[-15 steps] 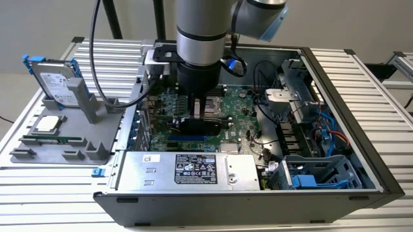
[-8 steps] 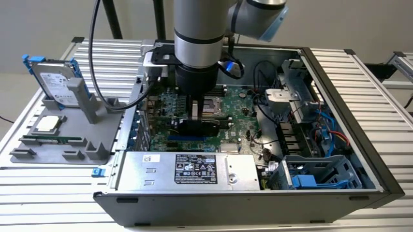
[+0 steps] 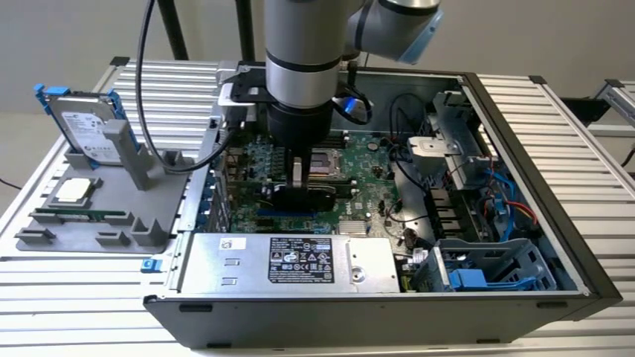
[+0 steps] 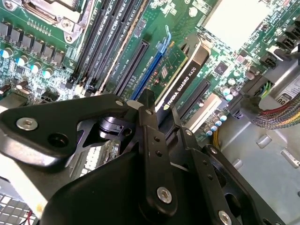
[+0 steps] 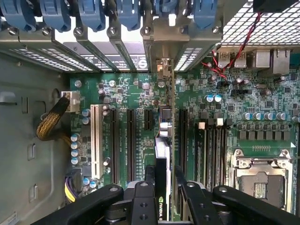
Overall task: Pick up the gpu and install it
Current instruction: 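Insert the gpu into the slot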
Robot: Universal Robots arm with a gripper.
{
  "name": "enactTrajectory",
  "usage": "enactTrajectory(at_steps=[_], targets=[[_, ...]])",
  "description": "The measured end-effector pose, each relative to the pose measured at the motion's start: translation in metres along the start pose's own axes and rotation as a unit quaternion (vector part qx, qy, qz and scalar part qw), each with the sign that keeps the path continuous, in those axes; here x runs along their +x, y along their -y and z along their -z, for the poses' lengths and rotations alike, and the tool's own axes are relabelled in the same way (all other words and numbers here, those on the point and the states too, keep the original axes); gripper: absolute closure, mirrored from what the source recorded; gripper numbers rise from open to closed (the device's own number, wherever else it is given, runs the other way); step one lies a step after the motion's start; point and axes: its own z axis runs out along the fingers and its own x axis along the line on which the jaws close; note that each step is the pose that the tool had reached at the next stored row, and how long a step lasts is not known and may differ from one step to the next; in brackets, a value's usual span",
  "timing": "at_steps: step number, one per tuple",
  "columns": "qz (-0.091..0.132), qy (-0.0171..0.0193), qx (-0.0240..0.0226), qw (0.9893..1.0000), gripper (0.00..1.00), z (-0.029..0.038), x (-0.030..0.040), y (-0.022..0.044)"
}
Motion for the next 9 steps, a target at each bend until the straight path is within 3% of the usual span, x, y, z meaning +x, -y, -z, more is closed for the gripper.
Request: enactTrajectory(at_steps=[9], targets=[[0.000,0.0016,-0.0002,1.0000,1.00,-0.0029,-0.0007,-0.0010]])
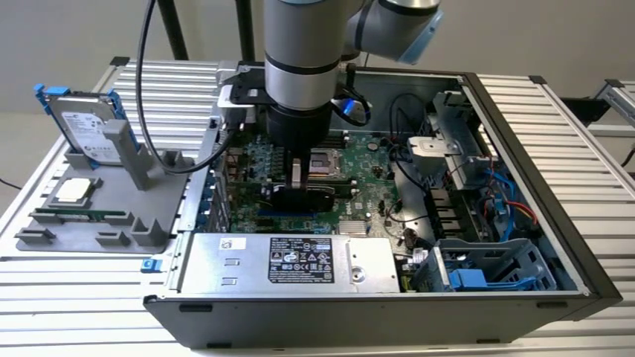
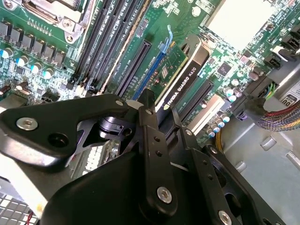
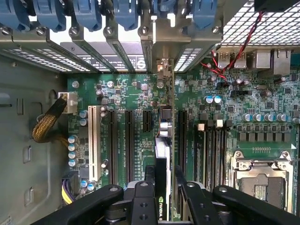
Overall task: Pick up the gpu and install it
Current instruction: 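Insert the gpu into the slot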
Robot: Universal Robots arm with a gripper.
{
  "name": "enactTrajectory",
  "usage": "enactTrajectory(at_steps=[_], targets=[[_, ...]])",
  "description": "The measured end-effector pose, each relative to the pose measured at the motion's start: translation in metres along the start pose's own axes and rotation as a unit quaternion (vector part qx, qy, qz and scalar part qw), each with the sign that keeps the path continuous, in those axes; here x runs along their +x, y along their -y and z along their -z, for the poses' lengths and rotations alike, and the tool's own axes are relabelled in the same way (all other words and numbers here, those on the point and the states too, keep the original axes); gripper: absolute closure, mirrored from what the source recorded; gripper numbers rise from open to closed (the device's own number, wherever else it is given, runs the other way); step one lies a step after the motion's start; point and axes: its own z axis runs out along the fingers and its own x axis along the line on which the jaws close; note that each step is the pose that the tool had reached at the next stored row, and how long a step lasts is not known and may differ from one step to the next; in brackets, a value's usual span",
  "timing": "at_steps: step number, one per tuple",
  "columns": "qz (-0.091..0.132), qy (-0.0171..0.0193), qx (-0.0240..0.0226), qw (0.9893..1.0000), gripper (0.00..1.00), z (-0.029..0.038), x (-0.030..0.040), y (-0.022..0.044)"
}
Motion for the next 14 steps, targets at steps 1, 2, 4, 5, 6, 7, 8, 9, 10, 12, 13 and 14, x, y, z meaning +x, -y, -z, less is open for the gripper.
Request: enactTrajectory(at_steps=[1,2,4,5,6,7,8,9,10,12,13,14], targets=[[0.000,0.0000,0.0000,1.0000,1.00,0.0000,0.0000,0.0000],[0.000,0.0000,0.0000,1.0000,1.00,-0.0001,0.0000,0.0000],[0.000,0.0001,0.0001,1.0000,1.00,-0.0001,0.0000,-0.0001],[0.000,0.0001,0.0001,1.0000,1.00,-0.0001,0.0000,-0.0001],[0.000,0.0001,0.0001,1.0000,1.00,-0.0001,0.0000,-0.0001],[0.000,0.0001,0.0001,1.0000,1.00,-0.0001,0.0000,-0.0001],[0.000,0.0001,0.0001,1.0000,1.00,-0.0001,0.0000,-0.0001],[0.000,0.0000,0.0001,1.0000,1.00,-0.0001,-0.0002,-0.0002],[0.001,0.0000,0.0001,1.0000,1.00,-0.0001,-0.0003,-0.0003],[0.001,-0.0002,0.0000,1.0000,1.00,-0.0008,-0.0003,-0.0004],[0.001,-0.0002,0.0000,1.0000,1.00,-0.0010,-0.0003,-0.0005],[0.001,-0.0002,-0.0001,1.0000,1.00,-0.0010,-0.0003,-0.0005]])
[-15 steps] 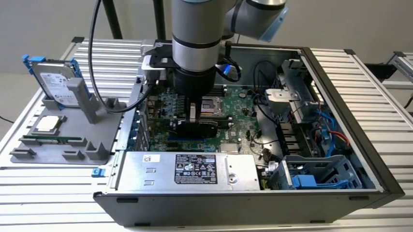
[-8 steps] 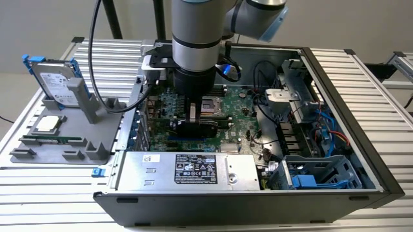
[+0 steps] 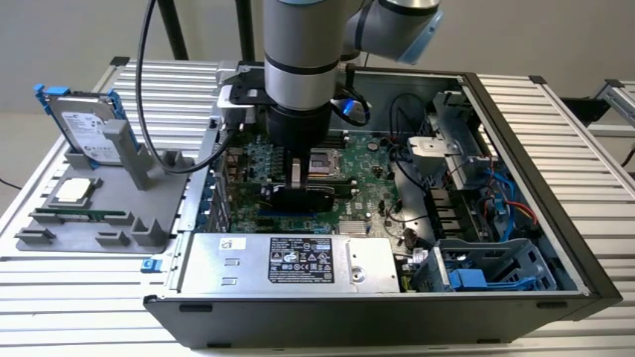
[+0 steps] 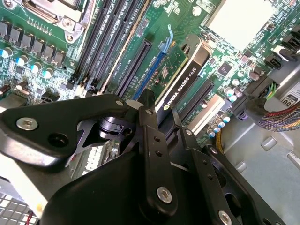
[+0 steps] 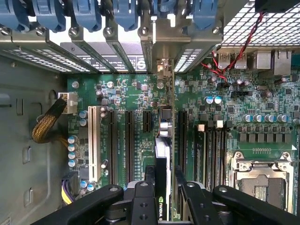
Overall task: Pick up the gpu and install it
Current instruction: 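Insert the gpu into the slot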
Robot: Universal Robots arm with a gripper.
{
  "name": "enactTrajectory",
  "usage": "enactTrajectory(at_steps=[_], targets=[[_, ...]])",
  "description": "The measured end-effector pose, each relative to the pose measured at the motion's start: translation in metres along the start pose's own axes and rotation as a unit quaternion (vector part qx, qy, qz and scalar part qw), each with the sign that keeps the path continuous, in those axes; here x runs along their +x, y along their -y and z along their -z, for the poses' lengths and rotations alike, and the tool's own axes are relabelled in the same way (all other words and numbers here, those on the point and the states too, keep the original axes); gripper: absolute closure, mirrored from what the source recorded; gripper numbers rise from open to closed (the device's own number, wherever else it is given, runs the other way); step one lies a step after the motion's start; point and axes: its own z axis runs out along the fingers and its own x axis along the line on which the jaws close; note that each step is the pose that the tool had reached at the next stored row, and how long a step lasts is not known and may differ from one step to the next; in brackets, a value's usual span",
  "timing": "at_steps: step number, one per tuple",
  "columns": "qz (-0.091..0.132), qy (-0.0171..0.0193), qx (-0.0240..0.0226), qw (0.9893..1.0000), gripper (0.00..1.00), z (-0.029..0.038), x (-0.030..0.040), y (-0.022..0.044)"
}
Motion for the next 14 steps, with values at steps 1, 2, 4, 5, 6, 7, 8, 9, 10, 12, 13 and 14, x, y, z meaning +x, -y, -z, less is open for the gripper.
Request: enactTrajectory(at_steps=[1,2,4,5,6,7,8,9,10,12,13,14], targets=[[0.000,0.0001,0.0000,1.0000,1.00,-0.0001,0.0000,0.0000],[0.000,0.0001,0.0001,1.0000,1.00,-0.0002,-0.0001,0.0000],[0.000,0.0002,0.0002,1.0000,1.00,-0.0003,-0.0001,0.0000],[0.000,0.0000,0.0002,1.0000,1.00,-0.0003,-0.0001,0.0000],[0.002,-0.0003,0.0002,1.0000,1.00,-0.0004,-0.0001,0.0000],[0.003,-0.0006,0.0002,1.0000,1.00,-0.0004,0.0000,0.0000],[0.005,-0.0009,0.0002,1.0000,1.00,-0.0004,0.0000,0.0000],[0.007,-0.0012,0.0003,1.0000,1.00,-0.0004,0.0000,0.0000],[0.009,-0.0013,0.0004,1.0000,1.00,-0.0004,0.0002,0.0000],[0.011,-0.0016,0.0004,0.9999,1.00,-0.0004,0.0004,-0.0001],[0.012,-0.0017,0.0004,0.9999,1.00,-0.0004,0.0004,-0.0003],[0.012,-0.0017,0.0004,0.9999,1.00,-0.0005,0.0004,-0.0007]])
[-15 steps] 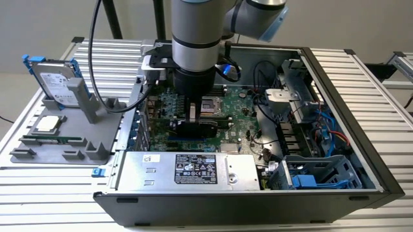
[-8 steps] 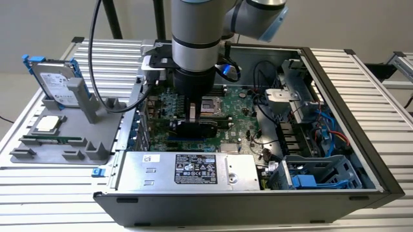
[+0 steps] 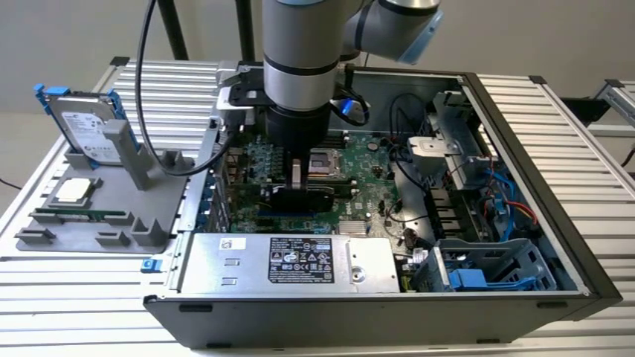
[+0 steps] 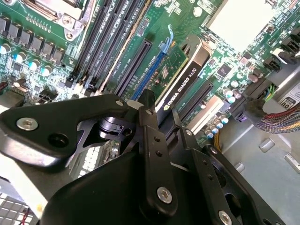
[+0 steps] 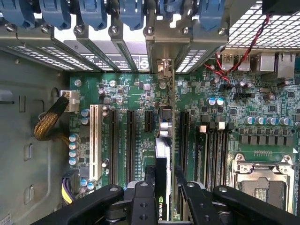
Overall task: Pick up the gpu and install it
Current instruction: 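Insert the gpu into the slot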
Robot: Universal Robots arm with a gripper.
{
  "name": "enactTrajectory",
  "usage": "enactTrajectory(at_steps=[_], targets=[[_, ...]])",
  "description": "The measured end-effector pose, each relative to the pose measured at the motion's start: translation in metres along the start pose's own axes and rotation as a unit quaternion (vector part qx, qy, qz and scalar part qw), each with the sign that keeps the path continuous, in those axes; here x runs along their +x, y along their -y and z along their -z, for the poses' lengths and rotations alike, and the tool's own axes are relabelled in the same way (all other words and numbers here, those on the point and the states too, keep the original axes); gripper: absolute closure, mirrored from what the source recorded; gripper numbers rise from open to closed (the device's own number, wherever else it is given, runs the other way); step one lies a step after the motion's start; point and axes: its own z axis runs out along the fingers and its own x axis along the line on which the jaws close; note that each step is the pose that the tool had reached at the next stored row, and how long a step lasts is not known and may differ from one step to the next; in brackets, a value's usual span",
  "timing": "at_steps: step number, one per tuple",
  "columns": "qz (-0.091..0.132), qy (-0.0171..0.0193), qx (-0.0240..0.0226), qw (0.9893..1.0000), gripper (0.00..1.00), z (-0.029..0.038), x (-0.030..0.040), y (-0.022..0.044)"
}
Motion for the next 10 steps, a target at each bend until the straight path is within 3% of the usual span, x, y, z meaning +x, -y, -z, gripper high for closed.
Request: enactTrajectory(at_steps=[10], targets=[[0.000,-0.0002,-0.0002,1.0000,1.00,-0.0034,-0.0001,-0.0024]])
